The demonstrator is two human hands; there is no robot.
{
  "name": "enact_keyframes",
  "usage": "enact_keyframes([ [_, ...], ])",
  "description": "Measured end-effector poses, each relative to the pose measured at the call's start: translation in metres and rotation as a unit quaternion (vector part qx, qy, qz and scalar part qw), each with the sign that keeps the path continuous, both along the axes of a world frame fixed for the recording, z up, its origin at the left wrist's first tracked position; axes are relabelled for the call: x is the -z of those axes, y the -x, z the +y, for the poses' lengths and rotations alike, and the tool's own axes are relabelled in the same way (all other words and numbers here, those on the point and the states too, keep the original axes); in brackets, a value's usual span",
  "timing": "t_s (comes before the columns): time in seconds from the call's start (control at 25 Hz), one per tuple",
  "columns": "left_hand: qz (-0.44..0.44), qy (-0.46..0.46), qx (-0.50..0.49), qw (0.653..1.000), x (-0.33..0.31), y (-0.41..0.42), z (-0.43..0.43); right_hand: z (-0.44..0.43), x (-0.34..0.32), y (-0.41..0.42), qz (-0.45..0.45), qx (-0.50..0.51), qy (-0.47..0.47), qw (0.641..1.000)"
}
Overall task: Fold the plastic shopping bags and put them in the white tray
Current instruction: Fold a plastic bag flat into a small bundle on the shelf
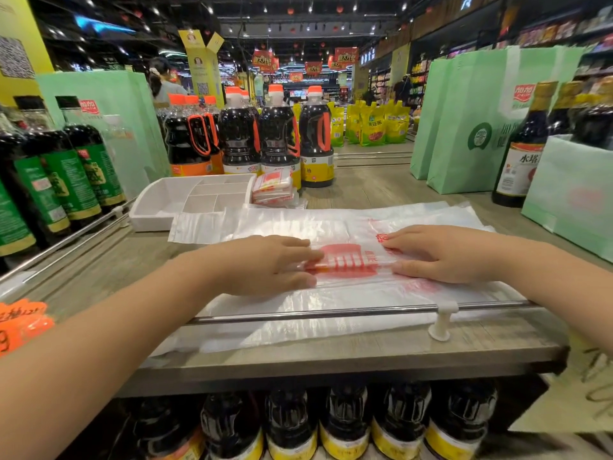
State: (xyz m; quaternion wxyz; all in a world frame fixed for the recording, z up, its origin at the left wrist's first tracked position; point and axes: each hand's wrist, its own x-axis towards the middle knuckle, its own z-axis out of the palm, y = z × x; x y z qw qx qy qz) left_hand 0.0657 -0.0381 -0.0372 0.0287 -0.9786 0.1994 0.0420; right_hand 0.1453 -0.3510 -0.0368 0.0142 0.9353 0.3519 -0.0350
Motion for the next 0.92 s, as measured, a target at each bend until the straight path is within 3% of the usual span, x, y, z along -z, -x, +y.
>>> enact_keyframes([
  [0.24, -0.083, 0.002, 0.025, 0.996, 0.002, -0.009, 0.013, 0.002, 0.001, 0.0, -0.055, -0.02, -0.014, 0.998],
  [0.36, -0.141, 0.066, 0.039, 0.987, -0.001, -0.01, 0.023, -0.002, -0.007, 0.002, -0.082, -0.025, -0.043, 0.995],
  [0.44, -0.177, 0.116, 0.019, 0.977, -0.01, -0.01, 0.025, 0.0, -0.013, 0.0, -0.162, -0.011, -0.062, 0.985],
  [0.56, -0.211, 0.048, -0.035, 0.976, -0.02, -0.017, 0.02, 0.008, -0.017, -0.009, -0.271, 0.008, -0.061, 0.961],
  [0.64, -0.231, -0.005, -0.05, 0.972, -0.02, -0.025, 0.014, 0.013, -0.014, -0.017, -0.298, 0.021, -0.029, 0.954],
  [0.76, -0.203, -0.027, -0.061, 0.977, -0.01, -0.037, 0.012, 0.018, -0.007, -0.027, -0.279, 0.021, 0.026, 0.96],
  [0.92, -0.088, -0.014, -0.055, 0.995, 0.004, -0.038, 0.014, 0.019, 0.005, -0.029, -0.174, 0.023, 0.064, 0.982],
])
